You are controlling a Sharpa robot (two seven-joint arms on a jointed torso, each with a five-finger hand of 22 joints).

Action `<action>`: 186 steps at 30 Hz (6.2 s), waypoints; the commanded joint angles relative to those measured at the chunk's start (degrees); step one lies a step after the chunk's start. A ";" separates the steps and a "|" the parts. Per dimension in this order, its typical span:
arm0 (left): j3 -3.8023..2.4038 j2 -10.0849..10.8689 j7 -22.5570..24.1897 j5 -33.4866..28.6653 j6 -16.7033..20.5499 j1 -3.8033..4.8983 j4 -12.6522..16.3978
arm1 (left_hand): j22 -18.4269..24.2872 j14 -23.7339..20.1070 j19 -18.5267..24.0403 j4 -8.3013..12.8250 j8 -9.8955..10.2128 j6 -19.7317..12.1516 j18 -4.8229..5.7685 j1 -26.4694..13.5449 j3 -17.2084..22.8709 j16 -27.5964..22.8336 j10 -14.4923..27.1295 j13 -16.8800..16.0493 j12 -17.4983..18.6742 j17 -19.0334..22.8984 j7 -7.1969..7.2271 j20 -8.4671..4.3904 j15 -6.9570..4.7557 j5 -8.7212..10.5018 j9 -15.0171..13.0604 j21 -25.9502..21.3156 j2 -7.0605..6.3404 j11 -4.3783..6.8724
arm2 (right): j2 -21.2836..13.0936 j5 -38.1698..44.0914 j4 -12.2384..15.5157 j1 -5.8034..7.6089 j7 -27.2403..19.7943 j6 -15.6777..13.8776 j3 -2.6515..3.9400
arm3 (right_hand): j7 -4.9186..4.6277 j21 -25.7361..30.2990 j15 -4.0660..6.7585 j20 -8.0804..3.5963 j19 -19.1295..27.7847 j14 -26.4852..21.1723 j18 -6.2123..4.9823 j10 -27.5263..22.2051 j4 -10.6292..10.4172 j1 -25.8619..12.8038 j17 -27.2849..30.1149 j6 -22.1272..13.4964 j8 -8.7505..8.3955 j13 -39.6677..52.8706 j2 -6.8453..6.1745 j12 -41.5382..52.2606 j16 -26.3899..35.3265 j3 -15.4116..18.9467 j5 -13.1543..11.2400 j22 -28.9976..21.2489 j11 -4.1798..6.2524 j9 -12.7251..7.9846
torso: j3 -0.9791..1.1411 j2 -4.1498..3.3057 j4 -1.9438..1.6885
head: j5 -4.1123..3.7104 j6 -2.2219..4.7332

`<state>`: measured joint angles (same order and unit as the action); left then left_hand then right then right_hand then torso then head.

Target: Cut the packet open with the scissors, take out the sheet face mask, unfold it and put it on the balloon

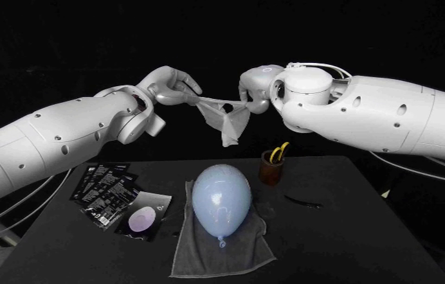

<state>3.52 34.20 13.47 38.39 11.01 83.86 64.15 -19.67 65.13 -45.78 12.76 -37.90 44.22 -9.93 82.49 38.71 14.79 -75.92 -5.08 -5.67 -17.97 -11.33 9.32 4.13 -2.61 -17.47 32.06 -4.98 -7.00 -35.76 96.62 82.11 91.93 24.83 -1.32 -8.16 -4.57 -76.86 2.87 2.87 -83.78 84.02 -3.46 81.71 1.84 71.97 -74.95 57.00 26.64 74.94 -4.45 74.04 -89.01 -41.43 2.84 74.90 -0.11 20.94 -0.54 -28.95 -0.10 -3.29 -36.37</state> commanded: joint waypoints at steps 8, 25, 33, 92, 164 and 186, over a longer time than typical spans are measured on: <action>-0.71 -0.87 2.83 4.33 0.95 0.63 -1.67 | 0.11 0.06 -0.43 1.01 0.07 0.22 -0.59 1.05 1.32 -0.26 0.00 -1.94 -0.39 -0.08 0.11 -0.15 -0.39 -0.21 0.10 -0.06 0.58 0.33 | 0.10 7.15 -0.86 0.35 3.94 -7.88 0.25 | -0.07 -0.94 0.35 0.00 -2.26 5.69 1.11 0.66 0.35 0.01 -13.77 0.64 0.76 1.37 -0.13 0.65 -0.40 -0.11 -0.06 11.99 -0.06 1.97 | 0.02 0.01 0.03 | -0.20 0.24; 0.40 -3.50 0.66 -9.82 -0.09 -1.02 -2.73 | 0.76 -0.44 0.07 -0.64 0.55 -0.41 -0.18 0.12 0.79 -1.29 1.97 -1.93 0.01 -0.31 -0.21 0.46 0.13 -0.21 0.60 -0.69 0.79 -0.13 | 0.87 5.71 -0.50 0.43 3.13 -18.58 0.66 | 0.03 -1.55 0.40 -0.04 -2.46 5.73 1.22 1.00 0.18 -0.28 -13.95 0.84 0.90 1.80 -0.34 1.10 -0.49 -0.17 -0.06 12.14 0.01 2.03 | -0.05 -0.01 -0.11 | -0.52 0.84; 0.68 -4.24 0.25 -14.27 -0.65 -2.90 -3.39 | 1.78 -1.72 1.60 -3.45 1.99 -1.54 0.59 -2.18 -1.75 -2.22 4.97 -1.88 0.40 -0.39 -0.64 2.43 0.85 -0.22 1.80 -2.14 0.14 -0.65 | 1.07 4.70 -0.31 0.43 3.40 -21.15 0.77 | 0.04 -1.53 0.41 -0.05 -2.46 5.75 1.21 1.05 0.17 -0.30 -14.02 0.86 0.91 1.86 -0.36 1.17 -0.52 -0.18 -0.06 12.13 0.02 2.04 | -0.04 0.07 -0.07 | -0.70 0.82; 0.95 -6.92 -4.80 -26.01 -6.11 -7.70 -1.63 | 15.69 -3.78 -8.45 -29.62 5.56 2.06 -0.71 -4.25 -44.27 2.05 9.34 -0.43 -6.16 -6.08 1.40 5.21 0.83 -0.14 7.22 -19.81 0.40 0.07 | 2.72 4.09 -0.35 0.23 5.45 -23.15 0.80 | 0.12 -1.77 0.52 -0.13 -2.54 5.78 1.25 1.23 0.23 -0.25 -14.17 0.98 0.99 2.05 -0.47 1.34 -0.58 -0.52 -0.05 12.19 0.12 2.06 | 0.05 0.06 -0.04 | -0.86 1.03; 0.56 2.10 -6.26 -2.80 -7.50 1.54 1.05 | 7.67 -3.09 -10.13 -18.55 8.58 14.61 0.10 1.94 -3.25 18.79 3.92 -12.70 -22.40 -13.64 5.01 0.14 -3.60 -0.26 2.82 -7.57 -5.44 4.79 | -4.86 -10.60 2.48 -3.67 0.81 -24.40 0.06 | 0.13 -1.35 0.59 -0.20 -2.41 5.77 1.16 1.40 0.19 -0.35 -14.12 1.05 1.05 2.26 -0.62 1.51 -0.56 -0.90 -0.06 12.07 0.15 2.08 | 0.37 0.29 -0.14 | 0.06 0.64; -0.30 -0.39 -4.58 23.02 -3.05 7.15 -2.36 | 2.84 -3.34 -6.03 -12.41 8.66 15.24 0.04 -4.39 3.13 21.32 4.65 -14.41 -25.24 -13.01 5.23 0.09 -3.88 -0.25 1.30 -0.56 -5.48 4.97 | -5.10 -6.50 3.70 -4.79 -3.71 -27.93 -0.06 | 0.14 -1.24 0.62 -0.22 -2.38 5.78 1.14 1.35 0.22 -0.31 -14.16 1.02 1.05 2.15 -0.64 1.36 -0.58 -1.05 -0.05 12.04 0.17 2.07 | 0.36 0.49 -0.11 | 0.49 1.11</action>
<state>3.34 33.72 8.22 56.48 6.26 90.73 61.76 -16.79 61.83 -52.19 0.32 -29.03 58.88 -9.74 78.51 41.53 35.78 -71.53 -19.43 -30.79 -31.04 -5.98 9.42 0.43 -2.79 -9.42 31.18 -10.70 -2.13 -40.83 87.70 86.01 87.06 22.55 -27.62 -8.28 -4.15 -78.16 3.22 2.59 -83.66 83.97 -2.58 82.68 1.99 71.24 -74.90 57.47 27.49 74.90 -5.24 75.60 -89.42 -42.23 2.51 74.94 0.10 20.94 -0.18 -28.66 -0.22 -2.98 -35.36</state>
